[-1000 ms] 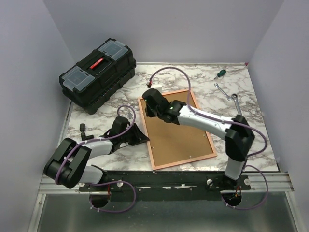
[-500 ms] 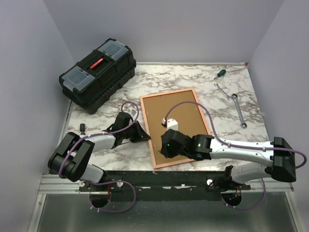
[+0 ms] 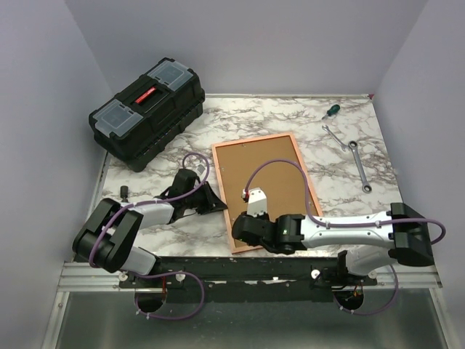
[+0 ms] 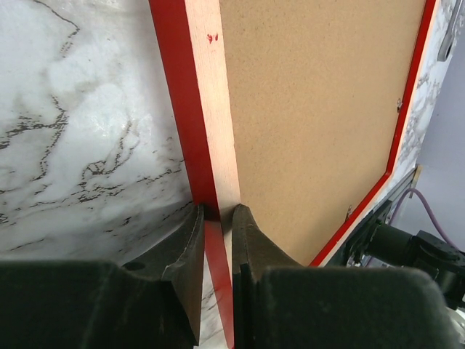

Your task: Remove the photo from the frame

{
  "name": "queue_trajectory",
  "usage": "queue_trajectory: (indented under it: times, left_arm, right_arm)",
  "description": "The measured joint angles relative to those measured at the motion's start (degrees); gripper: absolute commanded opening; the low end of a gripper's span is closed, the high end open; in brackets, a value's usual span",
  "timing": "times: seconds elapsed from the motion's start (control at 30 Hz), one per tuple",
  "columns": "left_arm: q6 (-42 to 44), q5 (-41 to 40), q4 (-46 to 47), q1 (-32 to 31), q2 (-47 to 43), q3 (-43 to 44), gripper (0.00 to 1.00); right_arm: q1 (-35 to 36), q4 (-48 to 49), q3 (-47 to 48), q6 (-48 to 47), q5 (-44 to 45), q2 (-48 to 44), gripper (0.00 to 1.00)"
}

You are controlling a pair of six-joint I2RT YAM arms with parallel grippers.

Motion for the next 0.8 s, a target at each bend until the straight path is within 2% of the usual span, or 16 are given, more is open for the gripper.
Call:
queue_trajectory:
  times: [0.8]
  left_arm:
    - [-0.1,-0.2,1.2,0.0,-0.9,-1.3,0.00]
  right_arm:
    - [-0.4,5.4,4.8,-3.3,5.4,8.7,0.00]
